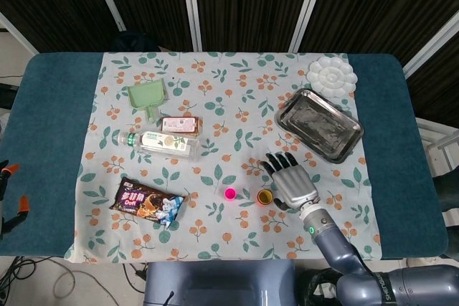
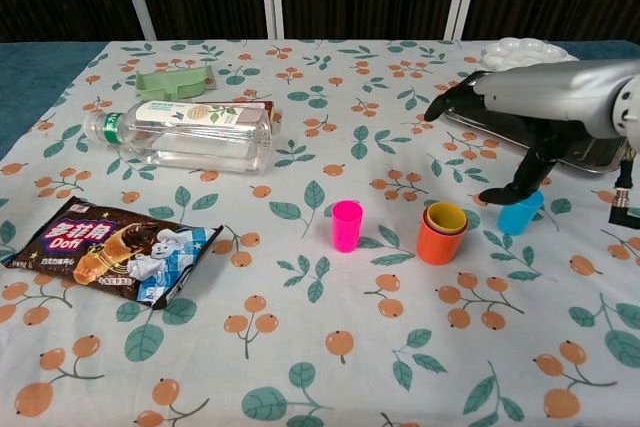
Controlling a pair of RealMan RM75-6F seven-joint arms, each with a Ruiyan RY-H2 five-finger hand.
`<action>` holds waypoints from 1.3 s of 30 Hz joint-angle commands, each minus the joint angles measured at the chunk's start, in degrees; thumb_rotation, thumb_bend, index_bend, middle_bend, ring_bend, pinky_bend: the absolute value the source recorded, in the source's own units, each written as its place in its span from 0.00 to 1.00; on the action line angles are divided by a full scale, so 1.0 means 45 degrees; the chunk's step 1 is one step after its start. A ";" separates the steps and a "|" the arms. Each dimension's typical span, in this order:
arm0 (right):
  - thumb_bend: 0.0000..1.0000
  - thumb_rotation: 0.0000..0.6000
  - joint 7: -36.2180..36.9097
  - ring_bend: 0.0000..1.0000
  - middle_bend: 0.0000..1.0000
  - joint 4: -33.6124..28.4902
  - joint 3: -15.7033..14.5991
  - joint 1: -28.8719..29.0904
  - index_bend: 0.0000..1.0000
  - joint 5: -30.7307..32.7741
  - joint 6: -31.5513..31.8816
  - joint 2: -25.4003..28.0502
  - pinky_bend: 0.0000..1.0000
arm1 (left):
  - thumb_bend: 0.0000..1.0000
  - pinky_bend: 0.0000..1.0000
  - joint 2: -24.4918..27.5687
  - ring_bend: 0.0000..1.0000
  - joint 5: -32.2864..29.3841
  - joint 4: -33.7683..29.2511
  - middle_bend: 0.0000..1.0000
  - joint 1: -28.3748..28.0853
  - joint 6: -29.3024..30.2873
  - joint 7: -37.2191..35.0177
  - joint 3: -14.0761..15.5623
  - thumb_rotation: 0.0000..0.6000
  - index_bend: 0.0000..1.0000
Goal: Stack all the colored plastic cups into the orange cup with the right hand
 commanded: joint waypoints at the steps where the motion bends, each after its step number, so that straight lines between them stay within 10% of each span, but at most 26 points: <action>1: 0.38 1.00 0.0075 0.00 0.00 -0.0038 0.0184 -0.0049 0.13 0.0195 0.0168 0.0374 0.07 | 0.47 0.01 0.0003 0.00 0.0018 -0.0002 0.07 0.0003 0.0011 0.0007 0.0006 1.00 0.18; 39: 0.38 1.00 0.1014 0.00 0.00 0.2744 -0.0489 -0.1305 0.40 0.0075 -0.0233 -0.0826 0.07 | 0.47 0.01 -0.0028 0.00 0.0003 -0.0038 0.07 0.0020 0.0026 0.0159 0.0040 1.00 0.18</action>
